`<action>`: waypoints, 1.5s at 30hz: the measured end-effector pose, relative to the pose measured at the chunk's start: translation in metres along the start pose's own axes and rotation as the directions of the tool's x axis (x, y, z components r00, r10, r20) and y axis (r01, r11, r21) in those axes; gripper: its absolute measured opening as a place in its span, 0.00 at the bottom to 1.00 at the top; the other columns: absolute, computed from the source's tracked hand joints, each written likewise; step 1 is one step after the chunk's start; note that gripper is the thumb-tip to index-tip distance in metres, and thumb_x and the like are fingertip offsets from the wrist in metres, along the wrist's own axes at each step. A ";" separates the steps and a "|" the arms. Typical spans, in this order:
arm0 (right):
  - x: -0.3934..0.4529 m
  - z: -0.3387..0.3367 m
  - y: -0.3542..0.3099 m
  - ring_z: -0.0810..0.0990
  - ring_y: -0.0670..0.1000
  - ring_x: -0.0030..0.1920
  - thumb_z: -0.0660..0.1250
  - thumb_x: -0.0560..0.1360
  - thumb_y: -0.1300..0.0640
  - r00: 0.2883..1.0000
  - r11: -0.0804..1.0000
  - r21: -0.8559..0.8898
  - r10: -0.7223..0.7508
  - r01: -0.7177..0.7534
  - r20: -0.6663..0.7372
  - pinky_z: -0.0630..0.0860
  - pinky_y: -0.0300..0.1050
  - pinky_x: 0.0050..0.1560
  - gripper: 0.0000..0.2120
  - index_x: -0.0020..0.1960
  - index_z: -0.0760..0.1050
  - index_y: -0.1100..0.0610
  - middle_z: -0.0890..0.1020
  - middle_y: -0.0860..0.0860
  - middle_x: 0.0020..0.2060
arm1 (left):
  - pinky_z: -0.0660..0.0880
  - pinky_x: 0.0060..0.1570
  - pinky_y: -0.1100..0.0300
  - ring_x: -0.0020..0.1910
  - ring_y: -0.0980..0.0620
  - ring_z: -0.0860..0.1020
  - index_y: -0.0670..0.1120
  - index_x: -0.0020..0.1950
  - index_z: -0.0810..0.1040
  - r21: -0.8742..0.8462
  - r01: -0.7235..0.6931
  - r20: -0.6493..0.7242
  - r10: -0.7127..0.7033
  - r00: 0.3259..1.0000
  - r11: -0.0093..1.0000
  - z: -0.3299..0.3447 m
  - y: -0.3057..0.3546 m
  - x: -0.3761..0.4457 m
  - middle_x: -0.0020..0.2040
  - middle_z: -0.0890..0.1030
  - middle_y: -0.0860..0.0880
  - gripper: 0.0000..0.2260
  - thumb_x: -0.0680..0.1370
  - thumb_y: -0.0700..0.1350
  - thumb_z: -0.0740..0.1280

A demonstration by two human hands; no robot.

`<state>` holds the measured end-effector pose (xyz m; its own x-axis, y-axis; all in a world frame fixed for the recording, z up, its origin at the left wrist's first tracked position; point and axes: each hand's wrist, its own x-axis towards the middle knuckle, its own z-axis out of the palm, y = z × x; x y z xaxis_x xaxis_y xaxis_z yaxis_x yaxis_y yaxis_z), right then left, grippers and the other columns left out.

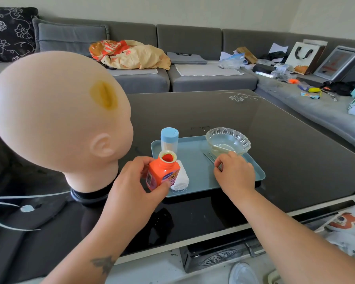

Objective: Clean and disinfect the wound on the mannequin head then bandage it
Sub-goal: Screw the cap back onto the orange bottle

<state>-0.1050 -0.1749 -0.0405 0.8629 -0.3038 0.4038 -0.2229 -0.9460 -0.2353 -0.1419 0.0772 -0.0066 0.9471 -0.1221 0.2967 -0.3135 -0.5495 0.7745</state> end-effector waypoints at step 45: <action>-0.022 -0.054 -0.039 0.79 0.42 0.51 0.71 0.68 0.49 0.897 0.609 0.793 -0.367 0.029 0.249 0.73 0.40 0.48 0.12 0.51 0.75 0.42 0.81 0.40 0.47 | 0.68 0.41 0.72 0.48 0.64 0.73 0.60 0.55 0.75 0.071 -0.051 0.022 0.049 0.999 0.996 0.002 0.003 -0.003 0.48 0.75 0.58 0.18 0.67 0.51 0.74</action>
<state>-0.1401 -0.1373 0.0074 0.9681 0.1026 0.2286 0.2490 -0.4952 -0.8323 -0.1453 0.0747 -0.0064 0.9318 -0.1676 0.3221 -0.3556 -0.6000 0.7166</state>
